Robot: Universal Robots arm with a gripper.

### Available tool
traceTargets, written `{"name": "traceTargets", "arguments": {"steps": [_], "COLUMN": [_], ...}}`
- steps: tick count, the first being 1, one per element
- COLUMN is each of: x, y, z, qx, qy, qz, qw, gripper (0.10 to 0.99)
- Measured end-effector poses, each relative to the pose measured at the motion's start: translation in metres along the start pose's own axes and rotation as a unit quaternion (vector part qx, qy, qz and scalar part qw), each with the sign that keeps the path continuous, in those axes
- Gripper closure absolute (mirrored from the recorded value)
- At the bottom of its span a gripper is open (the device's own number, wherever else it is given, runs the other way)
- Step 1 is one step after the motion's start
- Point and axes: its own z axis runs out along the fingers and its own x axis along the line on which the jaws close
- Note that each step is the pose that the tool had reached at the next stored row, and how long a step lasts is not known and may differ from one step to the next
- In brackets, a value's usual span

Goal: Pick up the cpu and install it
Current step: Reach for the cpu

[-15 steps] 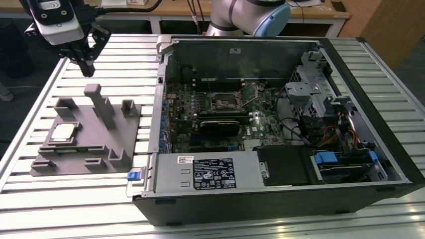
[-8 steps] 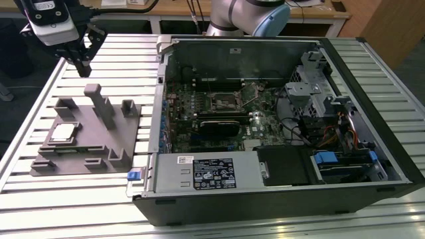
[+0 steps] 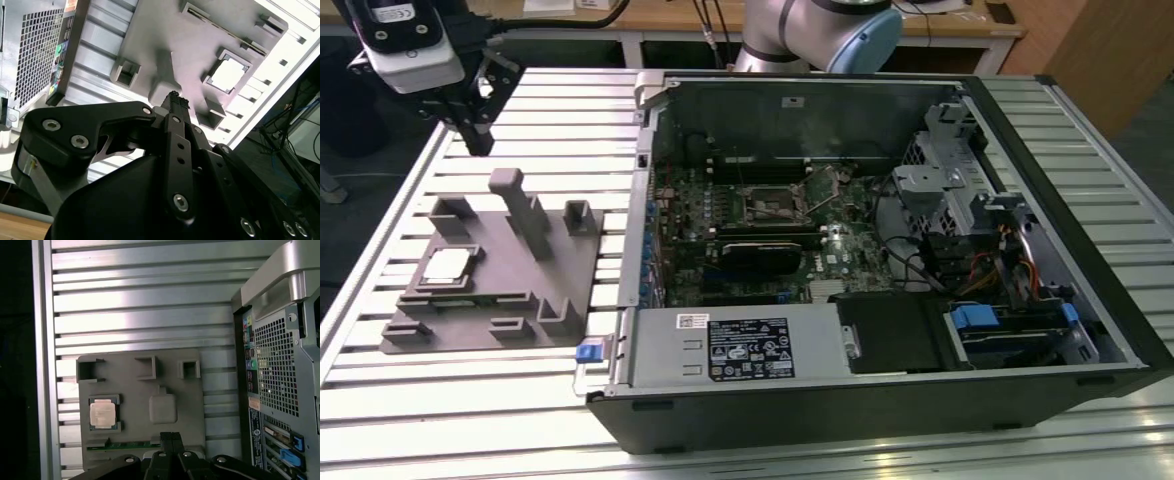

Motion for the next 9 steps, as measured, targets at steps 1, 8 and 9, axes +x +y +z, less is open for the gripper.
{"name": "traceTargets", "arguments": {"steps": [1, 8, 9], "x": [0.0012, 0.0088, 0.0099], "y": [-0.0001, -0.0008, -0.0008], "z": [0.0002, 0.0015, 0.0017], "qx": [0.0, 0.0001, 0.0001], "qy": [0.0002, 0.0015, 0.0017], "qz": [0.0, 0.0, 0.0], "qw": [1.0, 1.0, 1.0], "gripper": [0.98, 0.98, 0.98]}}
